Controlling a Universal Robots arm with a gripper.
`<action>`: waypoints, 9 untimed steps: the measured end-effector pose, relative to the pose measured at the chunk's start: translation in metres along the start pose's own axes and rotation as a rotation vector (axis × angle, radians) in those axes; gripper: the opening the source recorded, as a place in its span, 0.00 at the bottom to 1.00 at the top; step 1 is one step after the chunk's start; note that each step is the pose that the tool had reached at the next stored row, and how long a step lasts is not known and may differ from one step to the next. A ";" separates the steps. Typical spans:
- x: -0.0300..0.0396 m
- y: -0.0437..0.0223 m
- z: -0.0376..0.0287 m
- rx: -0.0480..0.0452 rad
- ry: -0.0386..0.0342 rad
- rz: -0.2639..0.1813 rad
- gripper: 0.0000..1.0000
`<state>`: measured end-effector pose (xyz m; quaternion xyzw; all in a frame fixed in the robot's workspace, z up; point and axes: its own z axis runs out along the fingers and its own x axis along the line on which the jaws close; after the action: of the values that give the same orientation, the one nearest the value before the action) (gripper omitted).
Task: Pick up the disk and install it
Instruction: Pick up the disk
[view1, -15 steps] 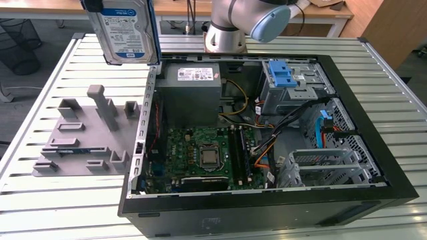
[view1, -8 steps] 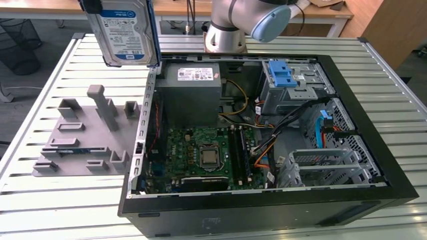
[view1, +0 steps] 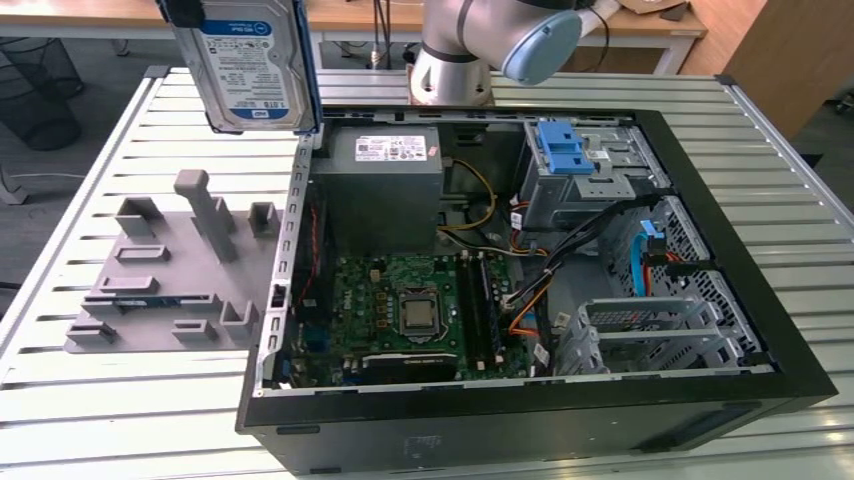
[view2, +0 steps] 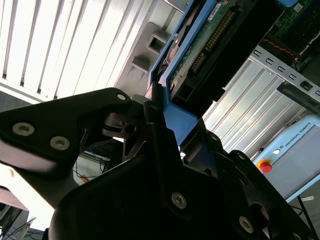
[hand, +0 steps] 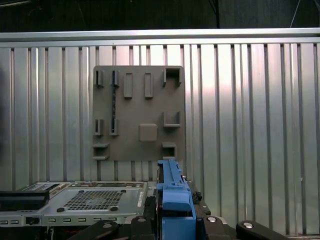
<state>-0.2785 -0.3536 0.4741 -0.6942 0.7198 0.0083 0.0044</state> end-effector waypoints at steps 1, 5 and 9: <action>0.0003 0.0000 0.0000 0.0000 0.0000 0.000 0.36; 0.0011 -0.0001 0.0000 0.0000 0.0000 0.000 0.36; 0.0014 -0.0001 0.0000 0.0001 -0.0001 0.000 0.36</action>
<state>-0.2785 -0.3550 0.4740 -0.6942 0.7198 0.0083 0.0044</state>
